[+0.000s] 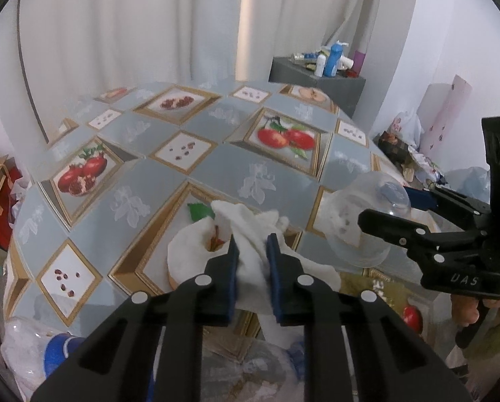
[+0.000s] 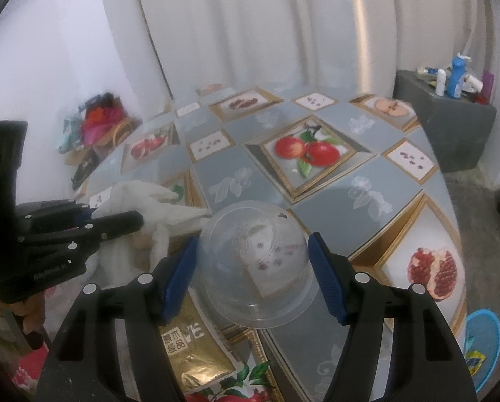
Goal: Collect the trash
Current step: 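Close the left gripper on the white glove while the right gripper holds the cup, then carry the glove and cup over the blue wastebasket with both grippers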
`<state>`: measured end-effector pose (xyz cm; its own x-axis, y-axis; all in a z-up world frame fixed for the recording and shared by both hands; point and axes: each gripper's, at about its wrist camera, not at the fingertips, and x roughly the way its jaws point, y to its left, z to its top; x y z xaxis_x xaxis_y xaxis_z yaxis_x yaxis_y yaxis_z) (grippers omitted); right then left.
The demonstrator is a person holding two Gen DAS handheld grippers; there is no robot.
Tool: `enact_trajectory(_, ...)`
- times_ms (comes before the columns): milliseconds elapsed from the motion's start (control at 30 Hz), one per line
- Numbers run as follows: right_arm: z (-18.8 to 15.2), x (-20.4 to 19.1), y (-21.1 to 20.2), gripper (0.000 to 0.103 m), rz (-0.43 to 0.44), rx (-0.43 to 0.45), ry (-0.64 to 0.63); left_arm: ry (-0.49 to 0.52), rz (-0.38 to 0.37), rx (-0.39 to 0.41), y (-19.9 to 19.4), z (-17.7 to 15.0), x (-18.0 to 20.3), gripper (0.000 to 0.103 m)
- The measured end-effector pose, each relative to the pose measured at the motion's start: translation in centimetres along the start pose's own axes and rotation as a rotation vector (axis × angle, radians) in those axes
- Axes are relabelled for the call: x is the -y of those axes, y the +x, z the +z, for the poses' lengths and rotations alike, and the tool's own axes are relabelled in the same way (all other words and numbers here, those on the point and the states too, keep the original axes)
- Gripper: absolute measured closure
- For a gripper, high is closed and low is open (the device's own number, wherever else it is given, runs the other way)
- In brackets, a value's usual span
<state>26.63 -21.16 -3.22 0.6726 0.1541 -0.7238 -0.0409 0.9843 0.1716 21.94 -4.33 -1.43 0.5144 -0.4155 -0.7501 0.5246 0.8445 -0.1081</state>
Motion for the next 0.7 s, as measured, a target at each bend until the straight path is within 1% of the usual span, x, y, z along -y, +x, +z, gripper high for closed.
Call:
enact_trajectory(267, 0.9, 0.6, -2.8, 0.04, -0.018, 0.065, 0.019, 0.019, 0.011, 0.087, -3.1, 1.9, 0.8, 0.089)
enact_trajectory(367, 1.1, 0.9, -4.5, 0.04, -0.025, 0.101, 0.027, 0.032, 0.006, 0.121, -4.5, 2.7, 1.4, 0.089)
enact_trajectory(533, 1.1, 1.7, -7.5, 0.04, -0.044, 0.154, 0.046, 0.066, -0.002, 0.181, -7.1, 4.1, 3.1, 0.089)
enact_trajectory(700, 0.4, 3.2, -10.9, 0.04, -0.074, 0.212, 0.088, 0.111, -0.042, 0.226, -9.4, 5.3, 6.0, 0.089)
